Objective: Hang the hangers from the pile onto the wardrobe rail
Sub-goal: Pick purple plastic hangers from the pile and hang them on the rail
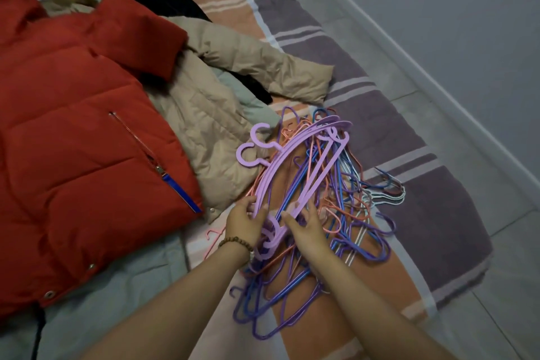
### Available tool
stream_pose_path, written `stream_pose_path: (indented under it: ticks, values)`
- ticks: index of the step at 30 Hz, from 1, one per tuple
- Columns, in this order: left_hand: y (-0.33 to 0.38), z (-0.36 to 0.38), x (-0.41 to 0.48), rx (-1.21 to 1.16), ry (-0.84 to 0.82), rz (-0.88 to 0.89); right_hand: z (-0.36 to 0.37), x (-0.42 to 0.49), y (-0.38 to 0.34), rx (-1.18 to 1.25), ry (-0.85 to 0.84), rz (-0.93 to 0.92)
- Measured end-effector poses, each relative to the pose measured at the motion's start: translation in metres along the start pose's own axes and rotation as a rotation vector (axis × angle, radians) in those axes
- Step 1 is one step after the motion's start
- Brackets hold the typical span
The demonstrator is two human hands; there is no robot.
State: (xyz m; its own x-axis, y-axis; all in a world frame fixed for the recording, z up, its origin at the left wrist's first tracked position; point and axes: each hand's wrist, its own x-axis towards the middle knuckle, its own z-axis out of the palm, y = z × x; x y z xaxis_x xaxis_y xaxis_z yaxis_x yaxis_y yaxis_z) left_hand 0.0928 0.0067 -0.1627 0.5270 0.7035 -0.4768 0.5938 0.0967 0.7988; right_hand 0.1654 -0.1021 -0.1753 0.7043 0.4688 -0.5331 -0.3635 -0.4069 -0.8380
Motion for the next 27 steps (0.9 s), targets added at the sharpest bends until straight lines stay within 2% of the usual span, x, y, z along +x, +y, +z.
stream_pose_path:
  ticks: [4,9,14,22,27]
  values:
    - [0.03,-0.003,-0.011,-0.247,0.001,0.05,-0.003,-0.01,-0.025,0.21,0.014,0.071]
    - [0.075,-0.026,-0.033,-0.372,-0.09,0.176,-0.018,-0.036,-0.07,0.365,0.058,0.06]
    - [0.151,-0.05,-0.076,-0.434,-0.164,0.325,-0.05,-0.097,-0.146,0.345,0.088,-0.113]
    - [0.304,-0.092,-0.196,-0.444,-0.383,0.663,-0.122,-0.254,-0.283,0.178,0.391,-0.487]
    - [0.377,-0.103,-0.295,-0.414,-0.588,0.818,-0.161,-0.378,-0.352,0.127,0.507,-0.605]
